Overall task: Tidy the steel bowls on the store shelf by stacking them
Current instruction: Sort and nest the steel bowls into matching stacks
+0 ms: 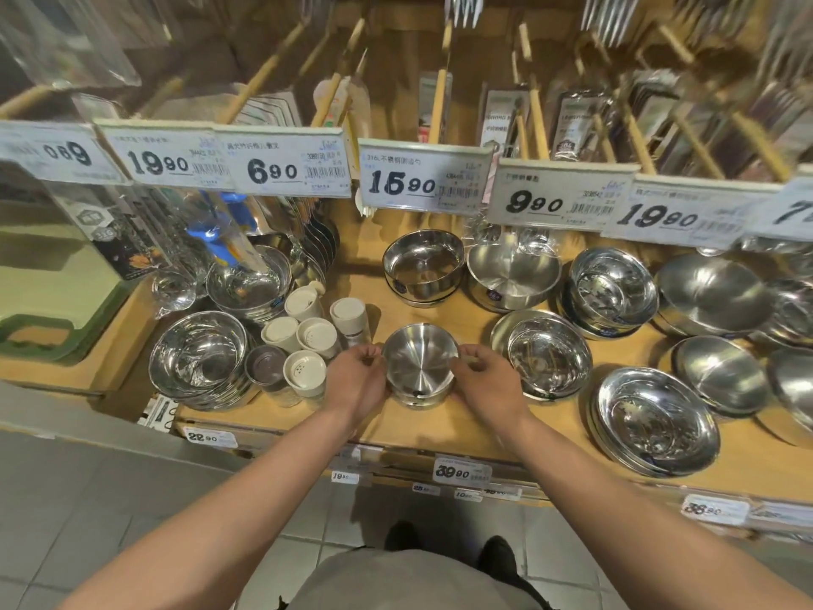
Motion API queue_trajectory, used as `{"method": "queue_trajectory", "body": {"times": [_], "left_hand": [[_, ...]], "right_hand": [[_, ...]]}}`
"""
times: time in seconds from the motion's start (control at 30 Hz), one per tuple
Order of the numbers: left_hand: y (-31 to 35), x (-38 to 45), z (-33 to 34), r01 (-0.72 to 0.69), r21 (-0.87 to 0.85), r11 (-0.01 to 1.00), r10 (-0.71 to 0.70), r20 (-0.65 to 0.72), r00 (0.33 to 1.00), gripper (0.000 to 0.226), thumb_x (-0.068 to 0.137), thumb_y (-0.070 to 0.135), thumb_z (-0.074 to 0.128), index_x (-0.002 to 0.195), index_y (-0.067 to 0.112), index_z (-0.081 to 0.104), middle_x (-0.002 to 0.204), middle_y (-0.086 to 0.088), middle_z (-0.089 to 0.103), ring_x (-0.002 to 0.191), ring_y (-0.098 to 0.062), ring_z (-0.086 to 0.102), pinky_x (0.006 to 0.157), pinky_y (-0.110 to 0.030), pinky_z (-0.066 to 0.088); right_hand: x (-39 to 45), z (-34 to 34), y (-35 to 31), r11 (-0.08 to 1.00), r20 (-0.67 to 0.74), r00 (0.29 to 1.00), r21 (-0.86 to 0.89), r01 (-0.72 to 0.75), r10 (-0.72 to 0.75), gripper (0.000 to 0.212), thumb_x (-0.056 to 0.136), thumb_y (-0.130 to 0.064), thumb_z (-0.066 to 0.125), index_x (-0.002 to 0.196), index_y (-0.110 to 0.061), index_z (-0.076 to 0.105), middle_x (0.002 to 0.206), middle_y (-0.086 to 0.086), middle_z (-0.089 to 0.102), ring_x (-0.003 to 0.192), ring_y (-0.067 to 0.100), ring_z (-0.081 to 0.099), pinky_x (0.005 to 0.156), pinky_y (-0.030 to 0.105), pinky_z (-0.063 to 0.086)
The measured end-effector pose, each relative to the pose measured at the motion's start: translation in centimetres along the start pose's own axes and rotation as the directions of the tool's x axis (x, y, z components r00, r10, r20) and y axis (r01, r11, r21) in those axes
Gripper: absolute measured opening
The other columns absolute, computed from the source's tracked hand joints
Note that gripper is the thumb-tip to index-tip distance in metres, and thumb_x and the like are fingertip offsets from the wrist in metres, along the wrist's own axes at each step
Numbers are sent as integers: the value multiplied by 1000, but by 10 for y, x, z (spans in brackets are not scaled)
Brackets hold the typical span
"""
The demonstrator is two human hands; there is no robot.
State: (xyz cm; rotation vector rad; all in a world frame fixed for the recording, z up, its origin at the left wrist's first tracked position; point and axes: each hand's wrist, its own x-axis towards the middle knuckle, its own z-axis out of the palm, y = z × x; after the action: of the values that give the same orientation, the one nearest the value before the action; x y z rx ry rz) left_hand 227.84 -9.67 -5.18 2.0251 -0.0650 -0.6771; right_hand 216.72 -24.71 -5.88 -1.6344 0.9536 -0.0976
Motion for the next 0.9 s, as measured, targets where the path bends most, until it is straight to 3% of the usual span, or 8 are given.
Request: {"method": "queue_trajectory", "body": {"times": [0.2, 0.4, 0.5, 0.67, 0.9], "left_hand": [[-16, 11, -6, -7, 62, 998, 10, -39, 999, 21, 98, 19, 58, 83, 20, 72, 84, -2, 76, 84, -26, 73, 86, -49, 59], [-9, 15, -1, -39, 113, 993, 45, -51, 998, 27, 99, 27, 56, 77, 28, 72, 76, 8, 74, 79, -22, 73, 78, -42, 60], [-9, 15, 1, -18, 27, 999, 18, -7, 1000, 23, 99, 21, 56, 85, 22, 75, 87, -1, 77, 88, -26, 73, 87, -47, 59], [-9, 14, 1, 4, -7, 1000, -4, 1, 1000, 20, 98, 18, 58, 90, 18, 76, 91, -3, 78, 90, -24, 74, 90, -47, 59], [-8, 16, -1, 48, -25, 999, -48, 3, 999, 19, 98, 19, 59, 88, 17, 75, 88, -5, 78, 81, -25, 76, 83, -45, 62]], "right_hand": [[-4, 9, -2, 999, -1, 999, 41, -32, 33, 21, 99, -22, 60, 113, -17, 75, 91, 2, 78, 85, 23, 75, 83, 42, 62], [-2, 1, -4, 1000, -18, 1000, -9, 3, -3, 24, 99, -17, 58, 115, -15, 76, 96, 4, 79, 85, 23, 75, 84, 41, 61], [-3, -2, -5, 996, -30, 998, -72, 45, -47, 22, 99, -18, 56, 109, -15, 76, 88, 7, 78, 84, 30, 74, 82, 42, 60], [0, -1, -9, 971, -34, 992, -209, 113, -122, 24, 98, -15, 53, 97, -11, 77, 82, 11, 75, 69, 20, 61, 60, 24, 45], [2, -1, -10, 956, -22, 989, -261, 136, -146, 25, 99, -13, 53, 89, -3, 74, 79, 15, 72, 65, 19, 55, 51, 11, 37]]}}
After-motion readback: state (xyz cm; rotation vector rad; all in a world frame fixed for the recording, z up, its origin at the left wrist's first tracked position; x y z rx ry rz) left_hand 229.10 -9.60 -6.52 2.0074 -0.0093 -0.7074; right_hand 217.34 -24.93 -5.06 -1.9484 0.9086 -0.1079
